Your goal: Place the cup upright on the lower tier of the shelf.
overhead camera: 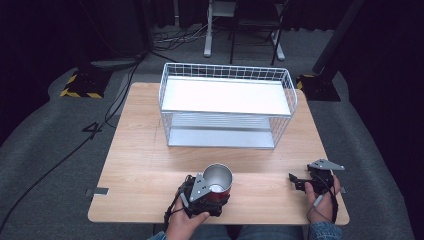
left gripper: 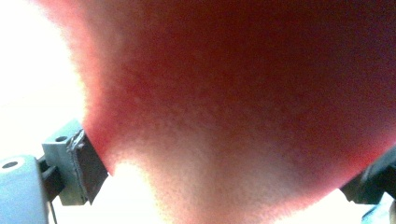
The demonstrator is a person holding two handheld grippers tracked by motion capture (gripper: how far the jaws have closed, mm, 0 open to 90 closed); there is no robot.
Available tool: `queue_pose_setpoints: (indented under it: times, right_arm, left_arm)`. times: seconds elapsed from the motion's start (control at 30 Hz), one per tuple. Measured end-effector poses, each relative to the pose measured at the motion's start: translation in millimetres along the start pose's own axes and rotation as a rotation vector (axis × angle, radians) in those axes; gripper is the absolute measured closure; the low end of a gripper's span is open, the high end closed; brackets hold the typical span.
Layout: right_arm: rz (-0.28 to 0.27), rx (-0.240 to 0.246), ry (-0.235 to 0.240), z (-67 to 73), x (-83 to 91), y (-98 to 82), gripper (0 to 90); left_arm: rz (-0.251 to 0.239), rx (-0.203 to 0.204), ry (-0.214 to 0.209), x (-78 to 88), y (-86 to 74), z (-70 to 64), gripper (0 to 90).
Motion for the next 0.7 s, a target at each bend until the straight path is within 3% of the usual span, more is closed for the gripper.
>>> queue_pose_setpoints:
  times: [0.33, 0.7]
  right_arm:
    - [0.001, -0.002, 0.001, -0.1, 0.0, -0.1, 12.8]
    - [0.001, -0.003, 0.001, -0.1, -0.1, 0.0, 12.9]
  left_arm:
    - [-0.018, -0.016, 0.01, 3.5, 12.9, 0.6, 8.4]
    - [-0.065, -0.028, 0.055, 4.9, 40.8, 15.7, 8.4]
Point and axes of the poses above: each handheld gripper's, and its own axes: x roughly backward along the jaws, y roughly out of its top, z roughly to its left, the point moved 7 cm from there along -x, roughly forward along the jaws, and after that the axes turned 9 degrees about x, right-handed, at the moved point
